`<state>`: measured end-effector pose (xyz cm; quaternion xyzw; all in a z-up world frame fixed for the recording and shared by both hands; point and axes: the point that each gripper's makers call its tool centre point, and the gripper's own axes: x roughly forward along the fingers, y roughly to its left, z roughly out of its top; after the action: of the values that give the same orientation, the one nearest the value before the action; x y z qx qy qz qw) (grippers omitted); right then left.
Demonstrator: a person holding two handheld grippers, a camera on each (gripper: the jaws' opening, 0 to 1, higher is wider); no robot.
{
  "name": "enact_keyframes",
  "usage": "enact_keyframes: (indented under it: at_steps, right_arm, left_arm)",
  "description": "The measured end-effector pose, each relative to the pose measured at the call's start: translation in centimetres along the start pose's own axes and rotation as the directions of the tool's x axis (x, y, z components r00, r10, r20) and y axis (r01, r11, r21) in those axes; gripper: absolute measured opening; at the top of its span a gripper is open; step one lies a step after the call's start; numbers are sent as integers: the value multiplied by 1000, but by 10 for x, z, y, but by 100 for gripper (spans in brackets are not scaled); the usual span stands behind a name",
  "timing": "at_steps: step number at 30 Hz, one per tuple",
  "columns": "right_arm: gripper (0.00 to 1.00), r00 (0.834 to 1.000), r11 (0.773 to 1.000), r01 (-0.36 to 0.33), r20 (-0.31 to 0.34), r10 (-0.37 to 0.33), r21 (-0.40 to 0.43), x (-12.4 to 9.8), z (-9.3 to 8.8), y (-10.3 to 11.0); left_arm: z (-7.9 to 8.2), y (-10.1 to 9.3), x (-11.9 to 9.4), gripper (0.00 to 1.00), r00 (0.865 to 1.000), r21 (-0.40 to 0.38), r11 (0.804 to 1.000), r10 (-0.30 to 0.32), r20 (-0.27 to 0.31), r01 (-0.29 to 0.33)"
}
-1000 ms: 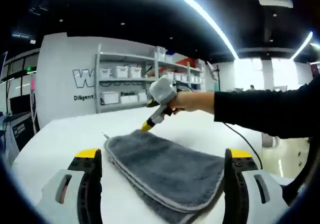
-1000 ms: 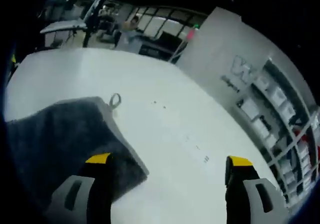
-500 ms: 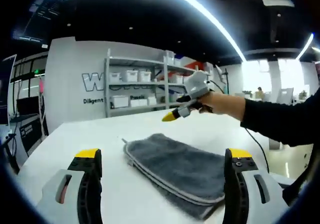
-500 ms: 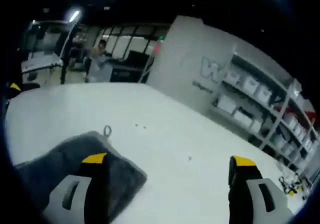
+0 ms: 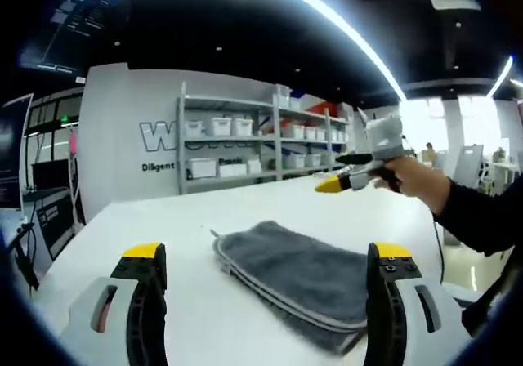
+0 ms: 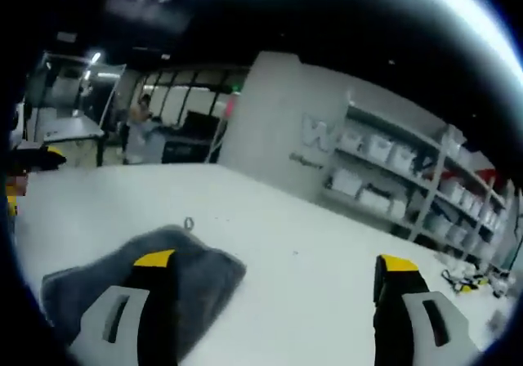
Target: Open the folded towel by lifting each exposed corner and separating the folded layers until the towel lies flat within the target outline without major curled edges
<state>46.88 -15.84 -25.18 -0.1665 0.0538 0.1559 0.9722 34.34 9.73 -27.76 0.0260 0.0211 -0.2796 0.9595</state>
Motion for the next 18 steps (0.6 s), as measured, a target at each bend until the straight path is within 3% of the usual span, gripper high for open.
enact_keyframes:
  at_steps: [10,18]
  right_arm:
    - [100,999,998,-37,29,36,42,-53,-23,27]
    - [100,995,995,-60,78,55,73,-96,-19,43]
  left_arm:
    - [7,17,-9,100,999,14,999,42,5,-42]
    - [4,18,-12,100,999,32,999,36,-10,-36]
